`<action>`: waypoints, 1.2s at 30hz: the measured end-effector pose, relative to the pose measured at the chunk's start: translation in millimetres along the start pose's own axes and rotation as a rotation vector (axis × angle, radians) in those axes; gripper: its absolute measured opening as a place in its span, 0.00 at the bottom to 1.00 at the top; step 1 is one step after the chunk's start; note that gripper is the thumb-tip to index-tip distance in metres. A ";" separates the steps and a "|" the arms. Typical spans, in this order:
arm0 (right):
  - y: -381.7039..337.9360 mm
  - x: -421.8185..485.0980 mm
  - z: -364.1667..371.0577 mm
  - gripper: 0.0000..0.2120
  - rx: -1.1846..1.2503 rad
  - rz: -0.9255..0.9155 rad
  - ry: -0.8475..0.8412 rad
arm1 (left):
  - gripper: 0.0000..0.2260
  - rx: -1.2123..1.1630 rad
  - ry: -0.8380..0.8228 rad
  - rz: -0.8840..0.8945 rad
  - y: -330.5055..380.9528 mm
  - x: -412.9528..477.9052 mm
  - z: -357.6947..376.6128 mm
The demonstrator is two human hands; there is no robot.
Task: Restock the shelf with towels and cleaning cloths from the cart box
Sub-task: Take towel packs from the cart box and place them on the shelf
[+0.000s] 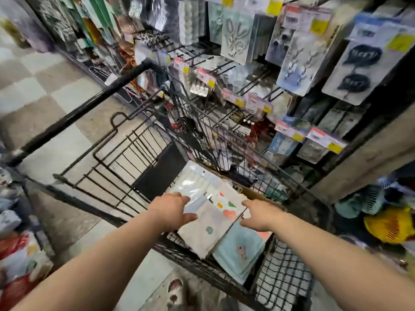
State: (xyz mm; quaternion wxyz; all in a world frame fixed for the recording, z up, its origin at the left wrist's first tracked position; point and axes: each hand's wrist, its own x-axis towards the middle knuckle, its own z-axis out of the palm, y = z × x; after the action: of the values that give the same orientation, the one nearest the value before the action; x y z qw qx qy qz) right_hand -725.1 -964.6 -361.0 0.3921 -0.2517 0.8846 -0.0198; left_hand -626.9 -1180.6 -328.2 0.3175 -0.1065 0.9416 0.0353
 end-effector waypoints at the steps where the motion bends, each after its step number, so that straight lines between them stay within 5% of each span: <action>1: 1.6 5.0 1.1 0.32 0.012 0.018 -0.001 | 0.28 0.001 -0.011 0.017 -1.4 11.0 0.6; 14: -13.2 67.5 58.2 0.29 0.348 0.351 -0.002 | 0.27 0.026 -0.187 0.250 -31.3 131.9 37.0; 28: -27.0 140.8 126.5 0.23 0.926 0.662 0.186 | 0.26 -0.448 -0.314 0.223 -12.3 198.7 99.9; 36: -31.7 168.0 141.6 0.26 1.212 0.794 0.379 | 0.21 -0.674 -0.313 0.067 -11.6 221.6 112.2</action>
State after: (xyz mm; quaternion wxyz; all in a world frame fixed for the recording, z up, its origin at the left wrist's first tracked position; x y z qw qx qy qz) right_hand -707.0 -1046.6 -566.5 0.2806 0.3545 0.7954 -0.4036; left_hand -730.0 -1216.3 -551.7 0.4037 -0.1676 0.8201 0.3693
